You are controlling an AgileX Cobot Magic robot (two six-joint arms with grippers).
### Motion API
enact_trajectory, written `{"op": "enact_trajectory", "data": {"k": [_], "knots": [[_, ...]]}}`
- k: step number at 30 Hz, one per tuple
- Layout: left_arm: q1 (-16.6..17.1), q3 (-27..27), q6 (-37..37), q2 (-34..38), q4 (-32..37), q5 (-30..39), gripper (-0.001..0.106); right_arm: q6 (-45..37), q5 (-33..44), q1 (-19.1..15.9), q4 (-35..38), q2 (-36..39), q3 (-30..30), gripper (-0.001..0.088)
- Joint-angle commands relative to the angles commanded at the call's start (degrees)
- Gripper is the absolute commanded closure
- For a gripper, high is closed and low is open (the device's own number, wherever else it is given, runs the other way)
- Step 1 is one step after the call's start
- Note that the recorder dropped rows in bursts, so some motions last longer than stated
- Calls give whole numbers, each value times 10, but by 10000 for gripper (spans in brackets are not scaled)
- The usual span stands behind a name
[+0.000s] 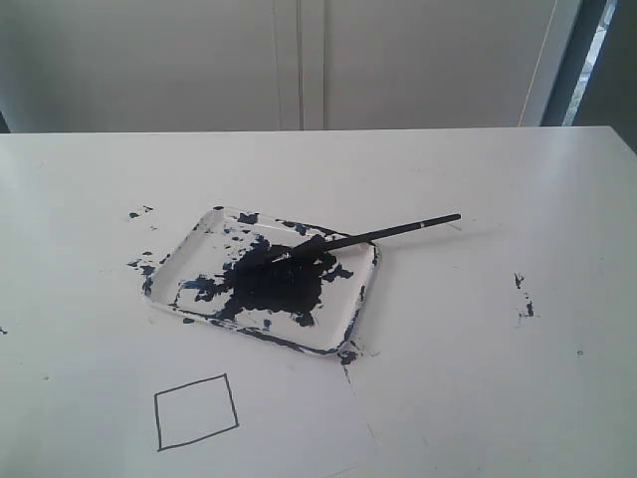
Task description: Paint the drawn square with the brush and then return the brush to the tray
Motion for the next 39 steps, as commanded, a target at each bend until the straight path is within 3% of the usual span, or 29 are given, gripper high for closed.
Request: {"op": "enact_trajectory", "data": {"k": [11, 15, 20, 28, 29, 35, 39], "knots": [[0, 0, 4, 0, 0, -1, 1053, 0, 0, 0, 0, 0, 0, 868], [0, 0, 4, 0, 0, -1, 1053, 0, 2, 0, 0, 64, -40, 868], [0, 0, 4, 0, 0, -1, 1053, 0, 4, -5, 0, 188, -135, 868], [0, 0, 4, 0, 0, -1, 1053, 0, 3, -50, 1, 329, -307, 868], [0, 0, 4, 0, 0, -1, 1053, 0, 3, -60, 2, 350, -349, 868], [0, 0, 4, 0, 0, -1, 1053, 0, 3, -104, 2, 396, -482, 868], [0, 0, 4, 0, 0, -1, 1053, 0, -61, -128, 5, 396, -500, 868]]}}
